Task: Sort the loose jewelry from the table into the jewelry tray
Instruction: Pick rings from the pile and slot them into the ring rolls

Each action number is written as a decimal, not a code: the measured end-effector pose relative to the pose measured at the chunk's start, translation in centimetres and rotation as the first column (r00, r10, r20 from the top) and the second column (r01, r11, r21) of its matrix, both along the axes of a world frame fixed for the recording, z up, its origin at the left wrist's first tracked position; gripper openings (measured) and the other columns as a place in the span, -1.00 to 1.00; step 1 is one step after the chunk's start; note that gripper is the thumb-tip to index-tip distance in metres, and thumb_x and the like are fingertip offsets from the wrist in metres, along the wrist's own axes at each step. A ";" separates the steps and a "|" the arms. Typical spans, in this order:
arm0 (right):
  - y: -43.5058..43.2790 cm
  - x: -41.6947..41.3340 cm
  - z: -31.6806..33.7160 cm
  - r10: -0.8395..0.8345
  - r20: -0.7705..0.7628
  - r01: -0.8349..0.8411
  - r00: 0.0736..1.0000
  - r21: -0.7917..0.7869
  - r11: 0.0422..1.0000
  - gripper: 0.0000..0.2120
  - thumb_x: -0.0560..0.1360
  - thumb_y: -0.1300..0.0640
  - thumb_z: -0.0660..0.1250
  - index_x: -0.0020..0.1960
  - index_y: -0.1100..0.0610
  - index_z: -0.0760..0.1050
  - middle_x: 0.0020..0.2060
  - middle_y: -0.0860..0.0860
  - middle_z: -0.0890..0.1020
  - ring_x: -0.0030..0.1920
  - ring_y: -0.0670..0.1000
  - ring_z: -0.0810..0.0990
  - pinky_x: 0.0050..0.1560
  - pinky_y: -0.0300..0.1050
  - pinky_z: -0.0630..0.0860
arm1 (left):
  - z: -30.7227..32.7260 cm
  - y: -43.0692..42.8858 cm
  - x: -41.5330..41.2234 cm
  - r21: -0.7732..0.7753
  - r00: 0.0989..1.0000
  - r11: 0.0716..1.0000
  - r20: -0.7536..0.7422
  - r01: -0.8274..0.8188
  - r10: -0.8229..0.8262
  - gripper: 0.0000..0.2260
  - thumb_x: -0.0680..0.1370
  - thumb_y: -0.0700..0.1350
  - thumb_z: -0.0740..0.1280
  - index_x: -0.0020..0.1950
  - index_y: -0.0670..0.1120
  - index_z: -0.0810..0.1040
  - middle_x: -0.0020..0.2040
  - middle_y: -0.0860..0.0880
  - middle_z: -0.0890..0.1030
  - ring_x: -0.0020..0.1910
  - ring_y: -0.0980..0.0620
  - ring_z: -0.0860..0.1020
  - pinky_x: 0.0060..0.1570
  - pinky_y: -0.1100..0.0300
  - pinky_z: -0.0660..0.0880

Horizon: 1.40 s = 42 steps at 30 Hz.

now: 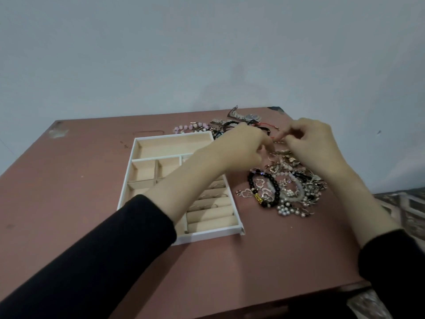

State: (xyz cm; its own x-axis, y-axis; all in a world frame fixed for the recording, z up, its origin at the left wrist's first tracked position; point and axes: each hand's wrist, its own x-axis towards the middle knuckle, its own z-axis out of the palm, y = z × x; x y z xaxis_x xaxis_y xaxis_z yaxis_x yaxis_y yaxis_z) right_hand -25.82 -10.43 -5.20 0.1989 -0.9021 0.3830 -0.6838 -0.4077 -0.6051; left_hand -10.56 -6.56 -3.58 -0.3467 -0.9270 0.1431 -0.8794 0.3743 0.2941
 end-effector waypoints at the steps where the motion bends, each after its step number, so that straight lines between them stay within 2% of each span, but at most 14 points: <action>1: 0.1 0.0 0.1 0.001 0.010 -0.001 1.000 0.002 1.000 -0.71 0.41 0.35 0.21 -0.27 0.03 0.60 -0.33 -0.07 0.55 -0.41 -0.04 0.43 -0.44 -0.41 0.32 | -0.2 -0.5 -0.3 0.007 0.999 1.000 0.038 0.019 -0.019 -0.60 0.43 -0.28 0.17 0.14 0.04 0.60 -0.08 0.00 0.58 -0.11 0.01 0.44 0.04 0.15 0.43; 5: 0.0 0.0 0.1 -0.009 -0.005 0.009 1.000 -0.001 1.000 -0.71 0.41 0.34 0.20 -0.26 0.04 0.60 -0.35 -0.18 0.50 -0.39 -0.11 0.44 -0.41 -0.40 0.33 | -0.8 -1.4 -0.8 0.032 0.984 0.999 0.172 0.039 -0.044 -0.62 0.44 -0.27 0.15 0.12 0.05 0.60 -0.13 0.01 0.41 0.09 -0.11 0.42 0.21 0.01 0.33; 8: -0.2 -0.1 0.0 -0.030 -0.060 0.031 0.998 0.014 0.999 -0.70 0.40 0.32 0.20 -0.29 0.03 0.62 -0.33 -0.17 0.50 -0.33 -0.03 0.48 -0.21 -0.13 0.48 | -1.2 -1.6 -0.3 0.013 0.990 1.000 0.140 0.006 -0.007 -0.66 0.44 -0.26 0.19 0.06 0.02 0.63 -0.09 -0.02 0.50 0.10 -0.09 0.42 0.21 -0.02 0.35; 10: -0.2 -0.2 -0.1 -0.032 -0.066 0.034 0.997 0.032 0.999 -0.69 0.39 0.32 0.19 -0.31 0.03 0.63 -0.31 -0.13 0.51 -0.33 0.02 0.49 -0.21 0.01 0.53 | -1.2 -1.6 0.3 0.001 0.995 1.000 0.095 -0.018 0.018 -0.68 0.43 -0.27 0.19 0.02 0.00 0.65 -0.07 -0.03 0.58 0.09 -0.06 0.45 0.19 0.04 0.37; 13: -0.1 -0.1 -0.1 -0.013 -0.029 0.014 0.999 0.056 0.998 -0.68 0.39 0.33 0.18 -0.30 0.05 0.64 -0.25 -0.09 0.52 -0.35 -0.07 0.42 -0.28 -0.13 0.42 | -1.0 -1.5 1.3 0.021 0.998 0.998 0.042 -0.054 0.053 -0.70 0.41 -0.29 0.22 -0.01 -0.05 0.68 -0.14 -0.04 0.57 -0.03 0.00 0.50 0.02 0.16 0.45; 16: -0.1 -0.1 -0.2 0.014 0.002 -0.014 1.000 0.085 0.996 -0.68 0.40 0.33 0.18 -0.30 0.04 0.63 -0.19 -0.04 0.54 -0.37 -0.11 0.38 -0.33 -0.23 0.30 | -1.1 -1.4 2.0 0.025 0.997 0.997 0.032 -0.071 0.070 -0.77 0.44 -0.26 0.26 -0.05 -0.06 0.67 -0.20 0.01 0.52 -0.13 0.04 0.48 -0.13 0.23 0.39; 19: 0.0 -0.2 -0.2 0.011 0.018 -0.012 1.000 0.081 0.997 -0.67 0.40 0.33 0.17 -0.30 0.04 0.62 -0.20 -0.03 0.54 -0.37 -0.09 0.39 -0.26 -0.16 0.41 | -1.4 -1.4 2.3 0.020 0.997 0.997 0.017 -0.078 0.077 -0.88 0.49 -0.11 0.35 -0.02 -0.06 0.63 -0.16 0.02 0.57 -0.11 0.05 0.52 -0.11 0.22 0.42; 21: 0.0 -0.2 -0.1 0.007 0.015 -0.009 1.000 0.074 0.997 -0.67 0.38 0.35 0.17 -0.29 0.05 0.63 -0.18 0.00 0.56 -0.37 -0.08 0.39 -0.24 -0.13 0.43 | -1.5 -1.4 2.2 0.059 0.996 0.995 -0.006 -0.083 0.084 -0.80 0.48 -0.03 0.38 0.07 -0.05 0.60 -0.13 0.04 0.56 -0.10 0.06 0.52 -0.08 0.22 0.43; 23: 0.2 -0.2 0.0 0.036 0.002 -0.036 0.999 0.095 0.995 -0.67 0.38 0.36 0.18 -0.28 0.06 0.65 -0.16 0.02 0.58 -0.40 -0.12 0.37 -0.32 -0.21 0.35 | -1.6 -1.6 2.1 0.079 0.997 0.993 -0.005 -0.083 0.083 -0.76 0.48 -0.02 0.39 0.11 -0.05 0.59 -0.14 0.05 0.53 -0.13 0.09 0.49 -0.12 0.26 0.38; 27: 0.7 -0.2 0.5 0.111 -0.004 -0.109 0.994 0.145 0.983 -0.71 0.40 0.32 0.23 -0.27 0.02 0.63 -0.23 -0.06 0.57 -0.46 -0.25 0.43 -0.44 -0.41 0.25 | -1.4 -1.9 1.8 0.123 0.994 0.988 -0.042 -0.096 0.102 -0.87 0.46 -0.10 0.42 -0.02 -0.07 0.63 -0.13 0.01 0.59 -0.15 0.10 0.50 -0.16 0.28 0.34; 30: 0.5 -0.3 0.4 0.041 0.011 -0.042 0.999 0.087 0.995 -0.72 0.40 0.32 0.23 -0.25 0.03 0.63 -0.28 -0.07 0.54 -0.39 -0.13 0.43 -0.32 -0.22 0.39 | -1.1 -2.1 1.6 0.163 0.991 0.981 -0.065 -0.105 0.117 -0.93 0.45 -0.13 0.43 -0.11 -0.07 0.60 -0.15 0.02 0.58 -0.15 0.11 0.49 -0.16 0.29 0.34; 32: 0.4 -0.4 0.3 -0.033 -0.046 0.035 0.998 0.047 0.998 -0.72 0.40 0.32 0.20 -0.23 0.04 0.63 -0.31 -0.13 0.51 -0.34 -0.08 0.46 -0.23 -0.08 0.48 | -1.0 -2.1 1.5 0.176 0.990 0.979 -0.069 -0.107 0.121 -0.93 0.44 -0.13 0.43 -0.14 -0.05 0.56 -0.19 0.04 0.55 -0.16 0.12 0.48 -0.22 0.30 0.33; 38: 0.3 -1.0 0.2 -0.161 -0.219 0.173 0.962 0.035 0.984 -0.72 0.31 0.34 0.15 -0.29 0.10 0.61 -0.34 -0.03 0.57 -0.27 0.06 0.50 -0.23 -0.15 0.34 | -1.2 -2.2 1.6 0.256 0.966 0.960 -0.197 -0.114 0.167 -0.87 0.42 -0.21 0.45 -0.07 -0.12 0.57 -0.29 0.10 0.54 -0.22 0.14 0.53 -0.17 0.39 0.39; 42: 0.4 -1.0 0.2 -0.155 -0.260 0.182 0.953 0.082 0.980 -0.66 0.32 0.35 0.18 -0.23 0.04 0.67 -0.42 -0.08 0.53 -0.37 -0.11 0.40 -0.24 -0.17 0.28 | -1.3 -2.2 1.7 0.274 0.955 0.955 -0.239 -0.110 0.178 -0.85 0.42 -0.24 0.45 -0.04 -0.15 0.59 -0.31 0.10 0.55 -0.31 0.24 0.50 -0.22 0.40 0.40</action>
